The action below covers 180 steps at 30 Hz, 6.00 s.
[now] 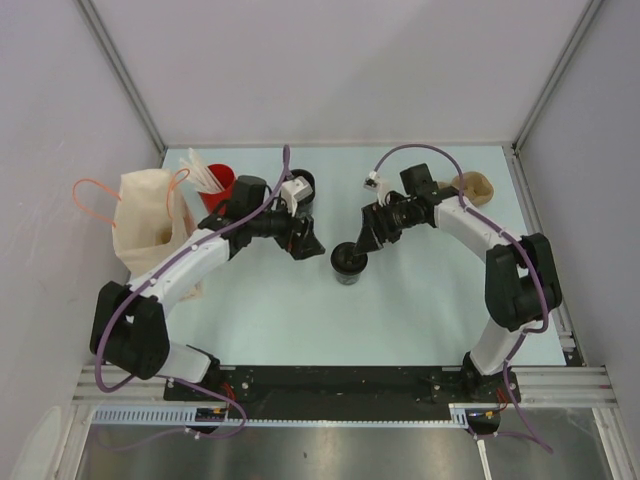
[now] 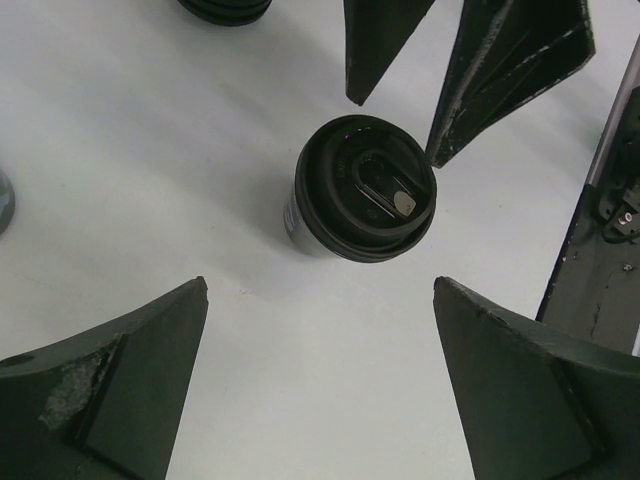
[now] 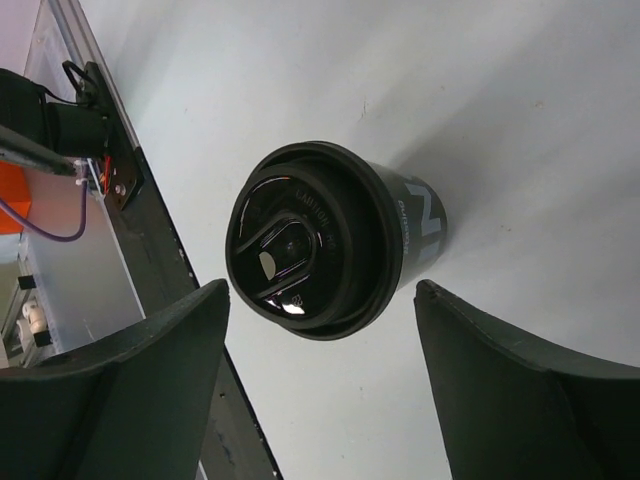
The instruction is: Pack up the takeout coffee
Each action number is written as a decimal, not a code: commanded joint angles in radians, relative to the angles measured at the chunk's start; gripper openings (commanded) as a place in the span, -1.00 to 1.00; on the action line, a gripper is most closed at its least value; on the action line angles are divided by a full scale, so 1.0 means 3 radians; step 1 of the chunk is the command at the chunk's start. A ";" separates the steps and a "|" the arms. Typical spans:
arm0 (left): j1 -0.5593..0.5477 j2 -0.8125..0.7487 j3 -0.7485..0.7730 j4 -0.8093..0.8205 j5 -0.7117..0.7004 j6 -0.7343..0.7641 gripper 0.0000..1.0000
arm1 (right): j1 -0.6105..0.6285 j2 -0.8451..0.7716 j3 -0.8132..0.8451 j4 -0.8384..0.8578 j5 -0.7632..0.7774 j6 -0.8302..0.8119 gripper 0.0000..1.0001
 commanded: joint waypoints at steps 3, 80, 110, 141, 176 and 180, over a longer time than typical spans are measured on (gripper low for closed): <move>-0.0069 -0.0076 -0.0066 0.0172 0.0012 -0.0022 0.99 | 0.0059 0.0077 -0.0005 0.0142 0.0016 0.0065 0.54; 0.0156 0.0947 0.0303 -0.0129 0.0691 -0.0191 0.66 | 0.0341 0.0578 -0.0010 0.0152 0.0415 0.0085 -0.17; 0.0145 0.1321 0.0333 -0.0318 0.0610 -0.0083 -0.18 | 0.0387 0.0635 -0.0010 0.0152 0.0522 0.0065 -0.48; 0.0340 0.1469 0.0911 -0.0626 0.1145 -0.0047 0.49 | 0.0555 0.0737 -0.0010 0.0080 0.0584 -0.0099 -0.49; 0.0227 0.1954 0.0824 -0.1004 0.0626 0.0244 -0.26 | 0.0606 0.0752 -0.0010 0.0070 0.0691 -0.0140 -0.49; 0.0186 0.2011 0.0865 -0.1162 0.0446 0.0310 -0.27 | 0.0617 0.0778 -0.0010 0.0060 0.0711 -0.0150 -0.49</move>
